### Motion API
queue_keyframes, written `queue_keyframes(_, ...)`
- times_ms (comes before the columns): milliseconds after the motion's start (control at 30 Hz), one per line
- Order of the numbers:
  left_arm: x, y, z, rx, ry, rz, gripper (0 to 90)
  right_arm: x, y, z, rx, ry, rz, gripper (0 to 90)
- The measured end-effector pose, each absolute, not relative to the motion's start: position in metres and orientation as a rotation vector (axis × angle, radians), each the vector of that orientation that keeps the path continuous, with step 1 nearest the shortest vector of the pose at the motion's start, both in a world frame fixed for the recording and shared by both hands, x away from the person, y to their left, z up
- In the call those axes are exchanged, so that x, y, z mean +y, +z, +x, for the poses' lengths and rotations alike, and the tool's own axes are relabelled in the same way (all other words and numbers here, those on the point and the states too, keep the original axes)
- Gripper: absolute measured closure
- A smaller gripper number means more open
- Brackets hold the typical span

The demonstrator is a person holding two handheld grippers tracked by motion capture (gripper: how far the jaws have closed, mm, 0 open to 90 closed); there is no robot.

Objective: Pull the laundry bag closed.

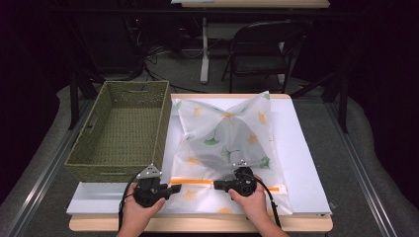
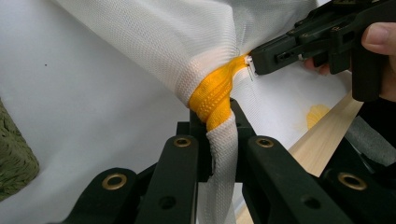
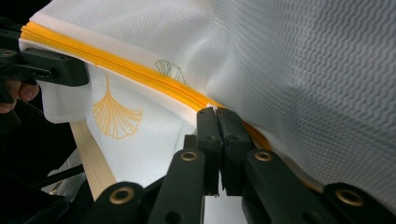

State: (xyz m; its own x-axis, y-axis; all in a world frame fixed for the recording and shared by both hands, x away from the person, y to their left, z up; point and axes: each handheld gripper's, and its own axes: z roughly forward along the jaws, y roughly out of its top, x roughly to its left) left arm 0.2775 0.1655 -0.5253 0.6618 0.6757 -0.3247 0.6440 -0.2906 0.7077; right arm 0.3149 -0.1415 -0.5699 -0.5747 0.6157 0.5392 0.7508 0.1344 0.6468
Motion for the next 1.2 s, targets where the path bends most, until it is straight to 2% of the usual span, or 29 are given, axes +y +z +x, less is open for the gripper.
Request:
queue_keyframes(333, 0.166, -0.527, 0.278, 1.025, 0.046, 2.009, 85.8, -0.137, -0.57, 0.313, -2.279, -1.418, -1.351, 86.9)
queue_keyframes(1200, 0.171, -0.532, 0.28, 1.059, 0.054, 2.022, 86.3, -0.131, -0.558, 0.309, -2.502, -1.343, -1.313, 90.0)
